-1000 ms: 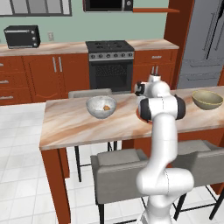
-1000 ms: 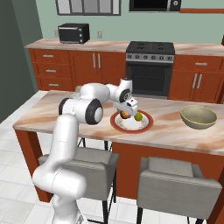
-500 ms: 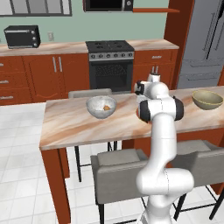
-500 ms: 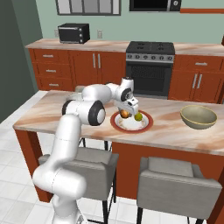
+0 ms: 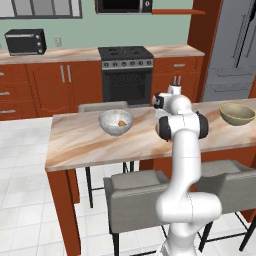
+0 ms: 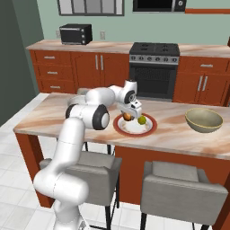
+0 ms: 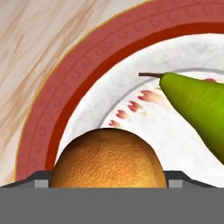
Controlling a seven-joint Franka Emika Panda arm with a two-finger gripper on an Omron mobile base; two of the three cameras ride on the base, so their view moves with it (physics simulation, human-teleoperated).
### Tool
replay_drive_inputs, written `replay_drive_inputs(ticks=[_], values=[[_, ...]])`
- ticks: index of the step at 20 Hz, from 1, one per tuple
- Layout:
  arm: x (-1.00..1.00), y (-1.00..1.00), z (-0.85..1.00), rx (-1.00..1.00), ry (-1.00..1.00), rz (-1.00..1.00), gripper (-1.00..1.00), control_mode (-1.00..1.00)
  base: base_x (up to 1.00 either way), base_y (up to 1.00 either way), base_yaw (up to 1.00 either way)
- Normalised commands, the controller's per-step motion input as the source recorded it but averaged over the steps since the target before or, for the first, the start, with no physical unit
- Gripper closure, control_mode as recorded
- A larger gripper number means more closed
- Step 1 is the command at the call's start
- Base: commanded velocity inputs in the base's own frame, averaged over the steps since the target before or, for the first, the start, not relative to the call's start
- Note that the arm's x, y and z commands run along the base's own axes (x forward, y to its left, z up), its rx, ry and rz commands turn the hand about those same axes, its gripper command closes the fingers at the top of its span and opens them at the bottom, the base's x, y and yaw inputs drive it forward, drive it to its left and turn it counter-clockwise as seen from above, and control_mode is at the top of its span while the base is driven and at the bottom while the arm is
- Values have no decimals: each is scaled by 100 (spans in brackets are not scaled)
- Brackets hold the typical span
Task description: Take the fruits from the plate on the dining counter and place two fruits in each bowl.
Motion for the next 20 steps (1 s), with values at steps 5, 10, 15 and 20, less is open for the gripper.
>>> replay_drive_inputs(ticks=[5,10,15,20], values=[[-32,5,0,-2,-5,2,100,-100,0,0,0],[-100,18,38,-1,-15,10,100,-100,0,0,0],[-100,67,66,-5,0,18,100,-100,0,0,0],[-97,82,59,-4,0,23,100,-100,0,0,0]])
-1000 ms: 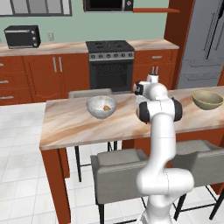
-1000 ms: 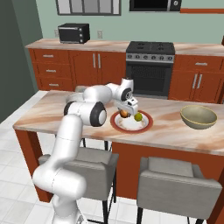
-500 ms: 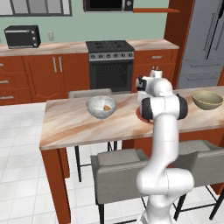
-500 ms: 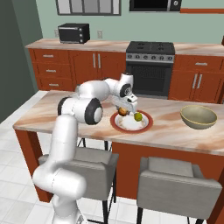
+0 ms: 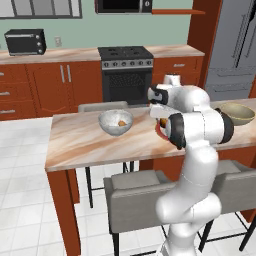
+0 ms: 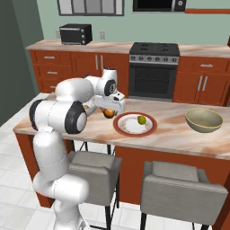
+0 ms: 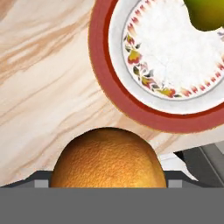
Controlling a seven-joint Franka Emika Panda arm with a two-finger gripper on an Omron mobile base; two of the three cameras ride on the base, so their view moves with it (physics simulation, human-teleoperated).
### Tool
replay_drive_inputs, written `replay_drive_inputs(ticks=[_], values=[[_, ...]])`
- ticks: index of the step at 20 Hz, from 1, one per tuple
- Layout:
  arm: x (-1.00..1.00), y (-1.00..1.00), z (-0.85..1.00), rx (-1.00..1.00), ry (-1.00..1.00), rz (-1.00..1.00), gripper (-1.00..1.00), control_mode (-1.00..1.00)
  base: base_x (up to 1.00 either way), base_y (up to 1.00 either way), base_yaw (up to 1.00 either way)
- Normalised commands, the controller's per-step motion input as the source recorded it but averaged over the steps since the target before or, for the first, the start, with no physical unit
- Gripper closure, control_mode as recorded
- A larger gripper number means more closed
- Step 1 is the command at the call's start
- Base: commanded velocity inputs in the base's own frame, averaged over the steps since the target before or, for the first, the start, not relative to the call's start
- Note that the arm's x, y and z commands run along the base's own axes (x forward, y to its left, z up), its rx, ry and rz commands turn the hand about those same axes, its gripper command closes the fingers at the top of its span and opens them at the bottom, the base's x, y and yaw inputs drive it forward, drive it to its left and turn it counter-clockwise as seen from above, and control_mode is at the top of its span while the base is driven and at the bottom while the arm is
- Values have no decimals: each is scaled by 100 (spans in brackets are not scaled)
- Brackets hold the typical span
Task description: Take the fruits from the plate on the dining counter and place two fruits in each bowl.
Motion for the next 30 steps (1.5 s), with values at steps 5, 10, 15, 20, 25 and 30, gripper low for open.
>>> replay_drive_inputs(ticks=[5,10,15,20,25,30], values=[[-96,45,66,-2,0,25,100,-100,0,0,0],[-70,11,48,0,0,18,100,-100,0,0,0],[-53,-8,22,0,-2,1,100,-100,0,0,0],[-4,-1,5,1,-1,-4,100,-100,0,0,0],[0,-3,0,3,0,-6,100,-100,0,0,0],[0,0,0,0,0,-2,100,100,-1,-11,-3]])
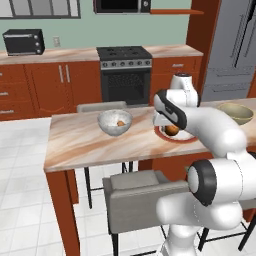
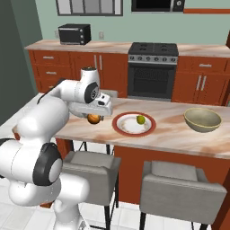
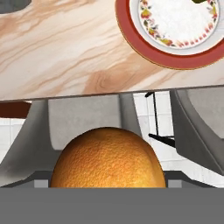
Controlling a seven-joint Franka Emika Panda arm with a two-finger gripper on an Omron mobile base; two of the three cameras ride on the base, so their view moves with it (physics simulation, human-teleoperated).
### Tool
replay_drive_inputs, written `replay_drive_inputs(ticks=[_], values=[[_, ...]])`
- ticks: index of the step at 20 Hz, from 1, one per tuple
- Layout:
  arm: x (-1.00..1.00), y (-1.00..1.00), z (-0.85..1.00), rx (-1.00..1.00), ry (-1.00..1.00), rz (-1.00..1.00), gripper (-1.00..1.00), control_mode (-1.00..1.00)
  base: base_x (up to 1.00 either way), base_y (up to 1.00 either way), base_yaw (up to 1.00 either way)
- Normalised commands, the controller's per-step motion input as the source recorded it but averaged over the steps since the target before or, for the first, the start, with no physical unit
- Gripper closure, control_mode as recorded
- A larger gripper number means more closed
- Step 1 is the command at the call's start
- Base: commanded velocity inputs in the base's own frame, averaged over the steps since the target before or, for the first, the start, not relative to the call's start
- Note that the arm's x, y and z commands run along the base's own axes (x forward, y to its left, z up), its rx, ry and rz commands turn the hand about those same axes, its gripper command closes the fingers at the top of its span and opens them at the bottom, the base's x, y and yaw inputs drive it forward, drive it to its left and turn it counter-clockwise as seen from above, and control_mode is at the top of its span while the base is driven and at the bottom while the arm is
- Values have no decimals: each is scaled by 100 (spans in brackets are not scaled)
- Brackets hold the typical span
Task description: Take the fruits from the plate on the dining counter and place two fruits in each bowl.
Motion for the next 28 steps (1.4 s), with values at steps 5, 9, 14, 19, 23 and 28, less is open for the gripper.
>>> replay_drive_inputs(ticks=[5,9,14,19,23,28], values=[[0,0,0,0,0,0,100,100,-12,-90,-7],[0,0,0,0,0,0,100,100,0,-85,-5],[0,0,0,0,0,0,100,100,5,-50,0],[0,0,0,0,0,0,100,100,29,-25,0],[0,0,0,0,0,0,100,100,23,-42,0],[0,0,0,0,0,0,100,100,9,-40,0]])
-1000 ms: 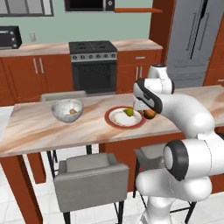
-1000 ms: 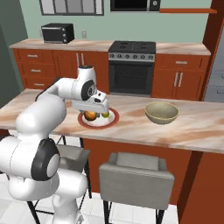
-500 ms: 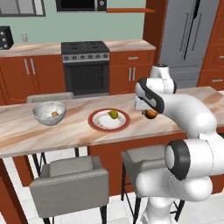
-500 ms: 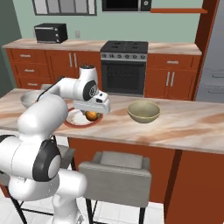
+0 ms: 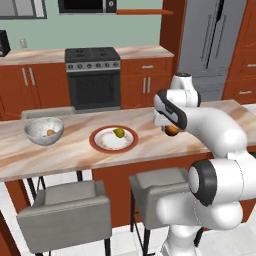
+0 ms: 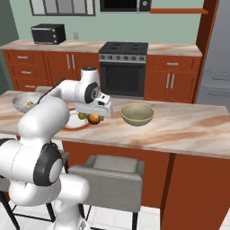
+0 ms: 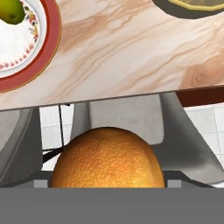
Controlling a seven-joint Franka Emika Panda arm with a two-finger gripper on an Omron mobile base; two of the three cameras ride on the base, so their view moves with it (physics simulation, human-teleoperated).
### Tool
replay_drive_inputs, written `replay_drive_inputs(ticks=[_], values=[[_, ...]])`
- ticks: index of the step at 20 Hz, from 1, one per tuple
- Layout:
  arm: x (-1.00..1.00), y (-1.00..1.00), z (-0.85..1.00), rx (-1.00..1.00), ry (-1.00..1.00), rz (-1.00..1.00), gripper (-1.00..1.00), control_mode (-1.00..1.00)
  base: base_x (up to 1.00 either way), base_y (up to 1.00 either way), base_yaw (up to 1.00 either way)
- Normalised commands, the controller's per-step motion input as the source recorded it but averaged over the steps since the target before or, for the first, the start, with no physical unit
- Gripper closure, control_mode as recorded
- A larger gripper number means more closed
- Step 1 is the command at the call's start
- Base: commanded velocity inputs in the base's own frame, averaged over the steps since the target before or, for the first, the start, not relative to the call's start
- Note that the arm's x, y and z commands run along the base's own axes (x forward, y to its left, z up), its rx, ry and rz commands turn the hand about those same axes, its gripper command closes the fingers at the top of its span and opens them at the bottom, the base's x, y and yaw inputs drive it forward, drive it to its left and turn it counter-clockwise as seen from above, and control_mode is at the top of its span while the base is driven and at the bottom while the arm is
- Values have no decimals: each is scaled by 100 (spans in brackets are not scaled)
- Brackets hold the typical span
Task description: Take the fruits from the plate on the dining counter and place two fruits in each bowl.
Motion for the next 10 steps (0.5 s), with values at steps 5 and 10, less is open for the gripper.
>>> replay_drive_inputs(ticks=[5,10], values=[[0,0,0,0,0,0,100,100,45,-7,0],[0,0,0,0,0,0,100,100,62,0,0]])
